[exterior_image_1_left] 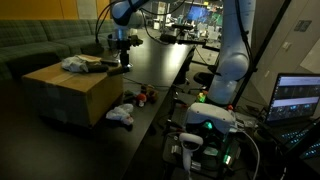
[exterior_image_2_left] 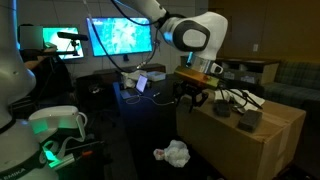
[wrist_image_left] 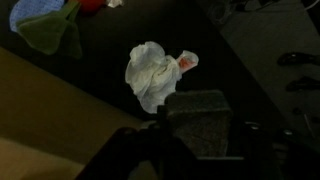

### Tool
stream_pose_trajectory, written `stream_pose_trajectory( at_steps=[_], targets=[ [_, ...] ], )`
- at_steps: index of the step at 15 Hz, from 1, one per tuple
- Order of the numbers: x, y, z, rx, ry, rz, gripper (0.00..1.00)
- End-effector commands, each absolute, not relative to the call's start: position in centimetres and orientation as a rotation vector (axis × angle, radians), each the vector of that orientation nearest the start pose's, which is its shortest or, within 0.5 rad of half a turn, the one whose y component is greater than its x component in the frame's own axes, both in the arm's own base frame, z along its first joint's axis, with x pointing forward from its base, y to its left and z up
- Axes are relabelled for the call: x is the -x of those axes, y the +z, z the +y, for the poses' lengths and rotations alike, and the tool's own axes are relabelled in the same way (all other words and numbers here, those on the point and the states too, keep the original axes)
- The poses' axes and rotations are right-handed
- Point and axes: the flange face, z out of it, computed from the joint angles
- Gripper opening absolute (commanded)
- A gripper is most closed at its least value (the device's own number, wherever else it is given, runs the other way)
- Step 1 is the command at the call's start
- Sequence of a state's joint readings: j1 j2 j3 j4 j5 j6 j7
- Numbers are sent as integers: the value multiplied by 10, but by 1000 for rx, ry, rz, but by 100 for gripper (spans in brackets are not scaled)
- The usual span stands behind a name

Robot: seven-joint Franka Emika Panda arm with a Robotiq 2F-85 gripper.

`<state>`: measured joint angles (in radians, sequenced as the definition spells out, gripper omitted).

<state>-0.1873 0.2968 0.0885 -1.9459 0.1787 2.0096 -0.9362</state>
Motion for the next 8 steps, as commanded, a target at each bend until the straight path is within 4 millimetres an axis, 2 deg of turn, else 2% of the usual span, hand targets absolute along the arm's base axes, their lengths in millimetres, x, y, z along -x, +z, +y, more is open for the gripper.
stream_pose_trajectory(
  at_steps=[1, 5, 8],
  targets=[
    [-553, 292, -68, 2642, 238, -990, 32],
    [-533, 237, -81, 2642, 349, -894, 32],
    [-529, 197, -88, 2713, 327, -794, 32]
  ],
)
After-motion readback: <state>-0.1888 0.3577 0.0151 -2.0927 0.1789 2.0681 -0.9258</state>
